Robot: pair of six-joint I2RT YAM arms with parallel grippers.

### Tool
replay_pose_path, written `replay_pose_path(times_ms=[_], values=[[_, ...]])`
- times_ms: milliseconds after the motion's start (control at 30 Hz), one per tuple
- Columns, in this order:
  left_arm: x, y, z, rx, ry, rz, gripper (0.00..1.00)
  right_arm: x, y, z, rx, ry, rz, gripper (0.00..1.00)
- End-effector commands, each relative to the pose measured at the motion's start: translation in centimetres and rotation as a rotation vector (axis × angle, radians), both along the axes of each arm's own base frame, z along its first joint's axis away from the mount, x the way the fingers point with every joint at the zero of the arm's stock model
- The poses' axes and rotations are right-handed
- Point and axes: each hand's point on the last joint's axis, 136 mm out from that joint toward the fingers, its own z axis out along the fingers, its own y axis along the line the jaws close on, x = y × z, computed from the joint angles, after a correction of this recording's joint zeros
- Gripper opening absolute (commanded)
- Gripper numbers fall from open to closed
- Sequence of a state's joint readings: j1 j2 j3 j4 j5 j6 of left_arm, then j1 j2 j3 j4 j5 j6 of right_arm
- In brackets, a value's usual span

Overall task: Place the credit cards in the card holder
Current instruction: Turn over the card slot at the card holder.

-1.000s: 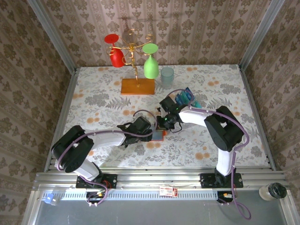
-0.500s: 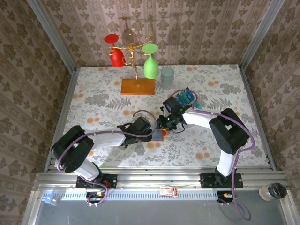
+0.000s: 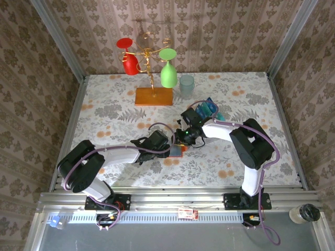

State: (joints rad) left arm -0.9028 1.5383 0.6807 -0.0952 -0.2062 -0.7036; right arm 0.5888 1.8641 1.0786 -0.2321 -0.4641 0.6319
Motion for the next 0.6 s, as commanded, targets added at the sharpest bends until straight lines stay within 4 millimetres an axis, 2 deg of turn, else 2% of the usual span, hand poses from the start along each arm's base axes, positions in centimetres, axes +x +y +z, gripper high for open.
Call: replay_pose_path(times_ms=[0,167,267,333,433,567], values=[[-1.1,-0.4,-1.2,-0.019,0.043,-0.029,0.76,0.1,1.3,1.2,0.061,-0.007,0.047,0.30],[-1.0,-0.5,-0.9,-0.025,0.037,-0.029,0.78,0.1,1.7,2.0,0.093,-0.006,0.052,0.30],[-0.7,-0.8,0.8,-0.049,0.011,-0.032,0.82,-0.1,2.0,2.9,0.111,-0.012,0.050,0.31],[-0.3,-0.7,2.4,-0.068,-0.022,-0.025,0.86,-0.3,2.3,3.7,0.120,-0.018,0.053,0.36],[0.3,0.3,5.1,-0.102,-0.078,0.003,0.89,-0.9,3.0,4.9,0.129,-0.033,0.065,0.48],[0.9,3.0,7.3,-0.150,-0.120,0.067,0.90,-1.4,4.2,6.0,0.133,-0.049,0.077,0.56]])
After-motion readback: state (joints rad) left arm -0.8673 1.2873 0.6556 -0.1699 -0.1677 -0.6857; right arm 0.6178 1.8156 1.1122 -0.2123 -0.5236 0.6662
